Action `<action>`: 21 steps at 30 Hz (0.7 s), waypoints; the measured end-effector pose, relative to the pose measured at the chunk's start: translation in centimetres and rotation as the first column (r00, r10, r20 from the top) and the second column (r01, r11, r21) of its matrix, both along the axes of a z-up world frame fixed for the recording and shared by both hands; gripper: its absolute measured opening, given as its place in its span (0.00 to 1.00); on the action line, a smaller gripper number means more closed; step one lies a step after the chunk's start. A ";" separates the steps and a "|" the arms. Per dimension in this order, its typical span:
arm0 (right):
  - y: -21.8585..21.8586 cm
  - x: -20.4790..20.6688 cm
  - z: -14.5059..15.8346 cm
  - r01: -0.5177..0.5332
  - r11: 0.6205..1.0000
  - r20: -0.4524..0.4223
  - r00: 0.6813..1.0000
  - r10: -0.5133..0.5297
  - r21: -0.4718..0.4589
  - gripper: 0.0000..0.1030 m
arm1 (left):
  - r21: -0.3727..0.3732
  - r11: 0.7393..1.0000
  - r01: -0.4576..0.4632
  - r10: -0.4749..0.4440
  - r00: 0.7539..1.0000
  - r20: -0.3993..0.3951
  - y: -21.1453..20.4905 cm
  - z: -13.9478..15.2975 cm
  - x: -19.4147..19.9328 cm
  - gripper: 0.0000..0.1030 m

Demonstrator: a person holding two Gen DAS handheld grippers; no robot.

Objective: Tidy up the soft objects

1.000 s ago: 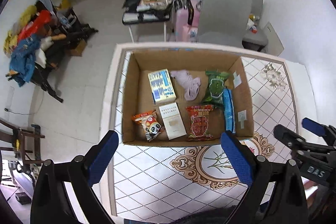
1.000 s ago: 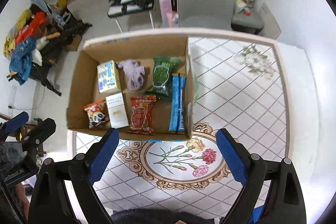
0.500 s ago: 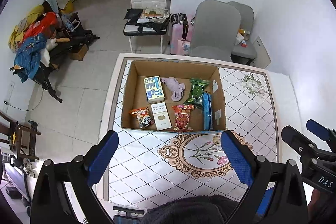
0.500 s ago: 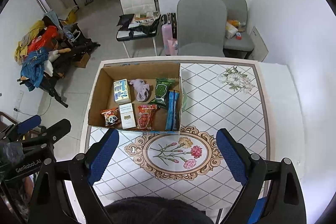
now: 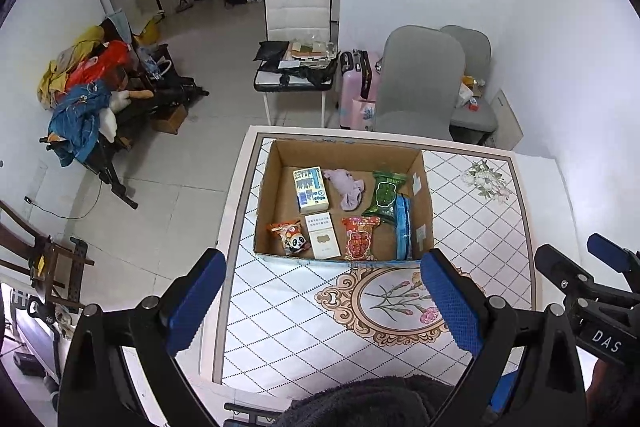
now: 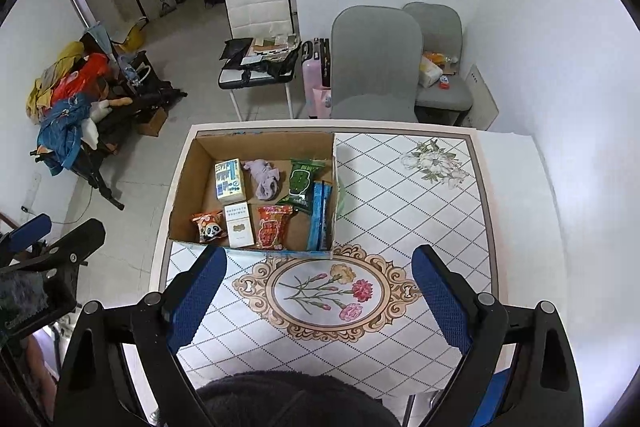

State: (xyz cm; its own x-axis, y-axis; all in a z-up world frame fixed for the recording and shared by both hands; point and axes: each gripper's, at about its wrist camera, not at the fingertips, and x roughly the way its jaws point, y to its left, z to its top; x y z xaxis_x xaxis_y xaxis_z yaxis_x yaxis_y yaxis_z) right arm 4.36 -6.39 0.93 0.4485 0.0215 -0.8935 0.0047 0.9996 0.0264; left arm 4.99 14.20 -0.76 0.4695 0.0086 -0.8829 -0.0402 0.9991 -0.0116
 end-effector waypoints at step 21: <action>-1.0 -0.5 1.1 0.047 0.998 0.031 0.998 -0.046 -0.029 0.93 | -0.005 0.999 0.034 -0.034 0.999 -0.007 -1.2 0.2 -0.4 0.97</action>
State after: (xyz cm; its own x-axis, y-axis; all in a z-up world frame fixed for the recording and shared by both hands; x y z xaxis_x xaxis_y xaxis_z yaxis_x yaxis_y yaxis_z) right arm 3.89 -7.42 2.05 0.4753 -0.0265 -0.8794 0.0509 0.9987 -0.0026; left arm 4.55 13.05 -0.55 0.4636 -0.0110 -0.8860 -0.0068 0.9999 -0.0159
